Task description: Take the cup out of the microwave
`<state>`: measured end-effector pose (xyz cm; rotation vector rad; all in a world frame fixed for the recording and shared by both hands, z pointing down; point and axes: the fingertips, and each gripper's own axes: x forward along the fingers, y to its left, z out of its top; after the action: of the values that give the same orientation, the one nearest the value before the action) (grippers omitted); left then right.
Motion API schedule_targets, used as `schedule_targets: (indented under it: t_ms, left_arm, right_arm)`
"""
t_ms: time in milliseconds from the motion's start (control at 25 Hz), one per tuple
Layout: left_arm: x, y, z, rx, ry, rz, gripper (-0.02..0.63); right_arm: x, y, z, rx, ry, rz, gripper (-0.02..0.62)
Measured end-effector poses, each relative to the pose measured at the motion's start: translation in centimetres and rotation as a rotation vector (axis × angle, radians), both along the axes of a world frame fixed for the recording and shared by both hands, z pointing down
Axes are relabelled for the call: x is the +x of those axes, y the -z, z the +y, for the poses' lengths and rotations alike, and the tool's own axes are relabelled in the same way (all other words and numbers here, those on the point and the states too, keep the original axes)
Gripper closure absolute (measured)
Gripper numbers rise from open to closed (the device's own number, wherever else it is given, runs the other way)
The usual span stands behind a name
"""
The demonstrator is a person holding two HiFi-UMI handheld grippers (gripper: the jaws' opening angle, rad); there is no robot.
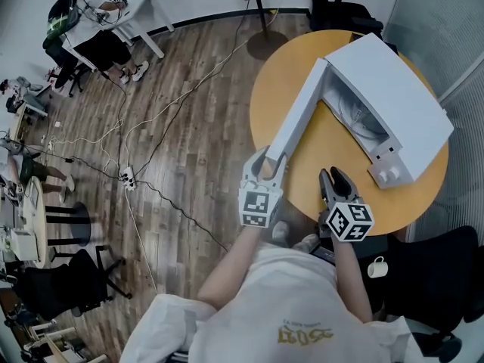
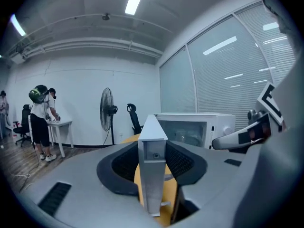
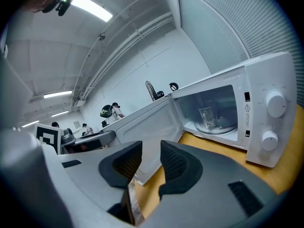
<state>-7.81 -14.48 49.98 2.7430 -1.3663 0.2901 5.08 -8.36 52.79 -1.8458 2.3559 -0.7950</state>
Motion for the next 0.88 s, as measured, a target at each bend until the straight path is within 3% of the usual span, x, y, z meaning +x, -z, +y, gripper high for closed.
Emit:
schedule_targets:
  t_ms: [880]
  left_arm:
    - [-2.0,-0.7,-4.2,-0.038,-0.018,-0.009,0.433]
  right_arm:
    - [0.3,1.7,-0.6,0.011,-0.086,0.051,0.477]
